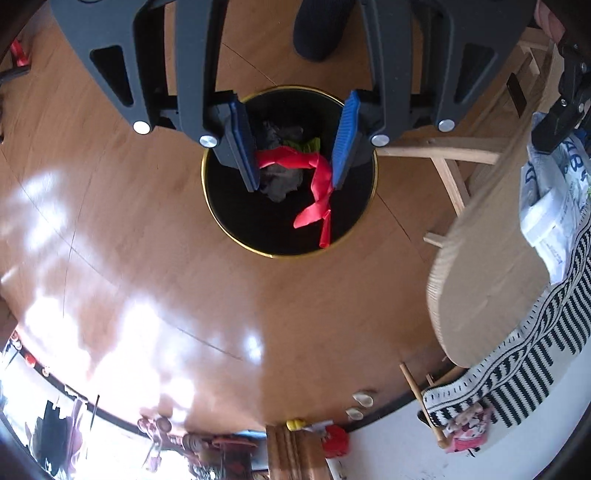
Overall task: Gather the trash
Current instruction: 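Carry the wrapper and ribbon over the black bin and open both tools to drop them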
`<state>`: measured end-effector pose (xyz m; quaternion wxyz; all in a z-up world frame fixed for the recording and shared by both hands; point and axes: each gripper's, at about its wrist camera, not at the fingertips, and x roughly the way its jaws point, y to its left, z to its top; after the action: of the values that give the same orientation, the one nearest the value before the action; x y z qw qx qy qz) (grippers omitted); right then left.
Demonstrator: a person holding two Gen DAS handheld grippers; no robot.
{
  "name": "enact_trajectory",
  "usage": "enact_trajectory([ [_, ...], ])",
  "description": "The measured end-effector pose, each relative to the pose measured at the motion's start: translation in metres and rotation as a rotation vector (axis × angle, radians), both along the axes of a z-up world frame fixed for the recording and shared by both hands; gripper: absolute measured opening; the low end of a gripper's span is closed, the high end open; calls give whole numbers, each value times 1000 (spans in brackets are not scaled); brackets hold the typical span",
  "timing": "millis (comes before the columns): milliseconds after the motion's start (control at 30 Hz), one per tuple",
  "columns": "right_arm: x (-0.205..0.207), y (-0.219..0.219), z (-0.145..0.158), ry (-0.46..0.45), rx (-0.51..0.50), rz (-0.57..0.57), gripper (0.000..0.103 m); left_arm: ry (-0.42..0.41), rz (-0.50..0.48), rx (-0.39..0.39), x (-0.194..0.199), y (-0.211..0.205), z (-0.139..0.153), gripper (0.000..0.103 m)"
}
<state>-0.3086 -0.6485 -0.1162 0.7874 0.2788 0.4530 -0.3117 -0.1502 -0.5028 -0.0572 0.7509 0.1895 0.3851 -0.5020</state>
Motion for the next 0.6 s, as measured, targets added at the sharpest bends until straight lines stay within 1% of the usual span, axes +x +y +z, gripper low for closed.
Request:
enact_trajectory([
  [200,2,-3,1,-3,2,1,41,7,-4,6,6,-14,-4,36],
  [300,5,-3,3,-14,0,-5,43,11,-6,10,7,-22,-8,36],
  [367,2,-4,3,-18,1,-12,52,13,-7,13,7,-24,-9,36],
  [400,1,-3,3,-23,-1,-16,60,15,-7,14,9,-24,-10,36],
  [433,1,-3,3,-26,-3,-20,62,17,-8,16,9,-25,-11,36],
  [600,-1,-4,7,-33,-18,-42,64,26,-14,19,9,-30,-15,36],
])
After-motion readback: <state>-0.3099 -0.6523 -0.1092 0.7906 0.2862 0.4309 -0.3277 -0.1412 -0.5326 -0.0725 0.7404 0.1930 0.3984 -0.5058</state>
